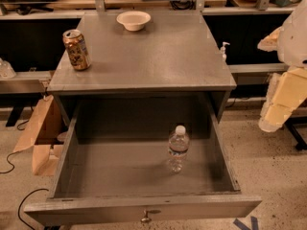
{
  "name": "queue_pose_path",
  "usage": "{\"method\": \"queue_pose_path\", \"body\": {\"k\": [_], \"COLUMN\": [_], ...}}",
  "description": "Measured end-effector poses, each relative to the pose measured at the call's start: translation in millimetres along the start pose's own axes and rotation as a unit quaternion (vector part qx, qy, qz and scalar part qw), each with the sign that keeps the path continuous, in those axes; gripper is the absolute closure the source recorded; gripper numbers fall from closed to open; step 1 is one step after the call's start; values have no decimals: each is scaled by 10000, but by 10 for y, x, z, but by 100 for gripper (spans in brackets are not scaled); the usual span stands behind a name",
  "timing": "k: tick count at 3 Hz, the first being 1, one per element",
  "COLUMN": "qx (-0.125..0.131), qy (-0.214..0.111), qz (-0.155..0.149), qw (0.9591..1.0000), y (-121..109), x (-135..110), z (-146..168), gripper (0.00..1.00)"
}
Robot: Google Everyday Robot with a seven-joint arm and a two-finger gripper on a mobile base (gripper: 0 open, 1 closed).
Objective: Pick water bottle from top drawer and place on counter
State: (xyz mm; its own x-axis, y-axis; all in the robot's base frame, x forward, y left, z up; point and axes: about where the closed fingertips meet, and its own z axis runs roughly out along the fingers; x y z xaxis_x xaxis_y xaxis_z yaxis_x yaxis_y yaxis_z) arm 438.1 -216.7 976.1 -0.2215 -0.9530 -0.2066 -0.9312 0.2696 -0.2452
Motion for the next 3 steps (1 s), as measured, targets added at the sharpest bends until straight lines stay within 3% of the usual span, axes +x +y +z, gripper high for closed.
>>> {"method": "queue_pose_path", "body": {"k": [1,2,3], "qx": [-1,-33,-190], "qy": [-45,-738,-1792], "qz": [5,82,103], "qw": [10000,9972,9836], "y": [-1,-20,-73], "x": [-1,-17,-12], "z": [17,269,905], "gripper": [0,0,0]}}
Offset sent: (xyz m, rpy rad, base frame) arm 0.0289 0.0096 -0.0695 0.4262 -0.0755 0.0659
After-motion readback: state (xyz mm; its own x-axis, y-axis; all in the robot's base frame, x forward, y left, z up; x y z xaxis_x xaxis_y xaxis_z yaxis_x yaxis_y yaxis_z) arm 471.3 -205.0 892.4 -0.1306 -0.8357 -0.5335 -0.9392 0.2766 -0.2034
